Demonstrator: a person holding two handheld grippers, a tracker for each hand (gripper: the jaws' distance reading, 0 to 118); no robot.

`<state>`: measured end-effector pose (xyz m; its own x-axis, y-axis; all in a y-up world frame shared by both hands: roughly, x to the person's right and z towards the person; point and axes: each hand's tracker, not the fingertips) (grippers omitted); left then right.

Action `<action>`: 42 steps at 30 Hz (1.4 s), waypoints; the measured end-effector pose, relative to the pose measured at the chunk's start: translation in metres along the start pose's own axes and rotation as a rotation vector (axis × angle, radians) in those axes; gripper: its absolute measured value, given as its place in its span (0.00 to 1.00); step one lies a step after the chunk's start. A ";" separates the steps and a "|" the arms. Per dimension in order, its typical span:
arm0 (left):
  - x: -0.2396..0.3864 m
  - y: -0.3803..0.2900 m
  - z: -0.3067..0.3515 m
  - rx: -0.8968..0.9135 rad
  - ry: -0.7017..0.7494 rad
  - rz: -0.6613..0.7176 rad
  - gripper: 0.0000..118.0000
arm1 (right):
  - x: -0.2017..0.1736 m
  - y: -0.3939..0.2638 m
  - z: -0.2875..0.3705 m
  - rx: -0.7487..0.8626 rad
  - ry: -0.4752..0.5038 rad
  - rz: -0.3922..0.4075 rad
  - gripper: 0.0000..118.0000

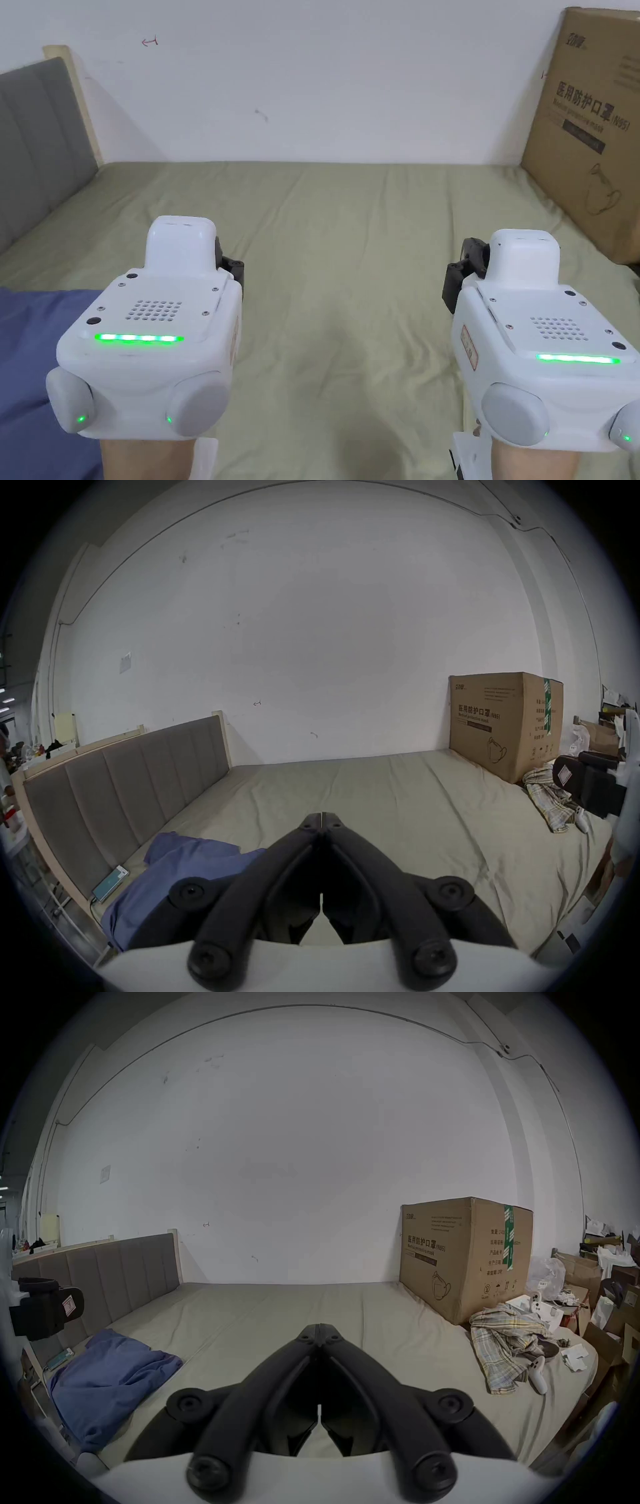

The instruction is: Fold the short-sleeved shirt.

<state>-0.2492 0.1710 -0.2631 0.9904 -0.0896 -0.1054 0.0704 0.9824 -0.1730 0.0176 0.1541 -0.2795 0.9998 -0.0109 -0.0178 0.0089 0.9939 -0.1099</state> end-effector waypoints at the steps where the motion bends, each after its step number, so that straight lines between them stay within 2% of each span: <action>1: -0.001 0.000 0.000 -0.002 0.000 0.004 0.00 | 0.000 0.001 -0.001 -0.005 0.002 -0.001 0.00; 6: -0.009 0.002 0.002 -0.005 0.013 0.007 0.00 | -0.009 0.004 -0.005 -0.022 0.052 -0.021 0.00; 8: -0.017 0.003 0.005 -0.003 0.019 0.009 0.00 | -0.020 0.006 -0.008 -0.024 0.061 -0.004 0.00; 19: -0.115 -0.005 0.046 -0.042 0.306 0.047 0.00 | -0.132 0.008 -0.032 -0.064 0.380 0.009 0.00; 24: -0.152 -0.014 0.059 -0.083 0.393 0.063 0.00 | -0.178 0.000 -0.031 -0.097 0.501 0.034 0.00; 29: -0.172 -0.027 0.051 -0.139 0.414 0.092 0.00 | -0.204 -0.008 -0.031 -0.123 0.554 0.065 0.00; 37: -0.199 -0.071 -0.019 -0.347 0.348 0.115 0.00 | -0.209 -0.022 -0.054 -0.194 0.551 0.071 0.00; 38: -0.204 -0.077 -0.031 -0.391 0.328 0.129 0.05 | -0.209 -0.025 -0.058 -0.205 0.549 0.071 0.00; 39: -0.208 -0.086 -0.044 -0.430 0.310 0.156 0.19 | -0.209 -0.028 -0.061 -0.217 0.546 0.072 0.00; 40: -0.213 -0.096 -0.058 -0.471 0.279 0.180 0.40 | -0.209 -0.031 -0.066 -0.229 0.542 0.075 0.00; 41: -0.216 -0.103 -0.069 -0.500 0.252 0.201 0.72 | -0.209 -0.035 -0.069 -0.240 0.537 0.079 0.00; 42: -0.220 -0.112 -0.084 -0.543 0.232 0.217 0.88 | -0.209 -0.039 -0.074 -0.255 0.530 0.082 0.00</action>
<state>-0.4845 0.0668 -0.3027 0.9193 0.0092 -0.3934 -0.2601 0.7644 -0.5900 -0.1931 0.1096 -0.3451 0.8507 -0.0536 -0.5229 -0.1386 0.9367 -0.3214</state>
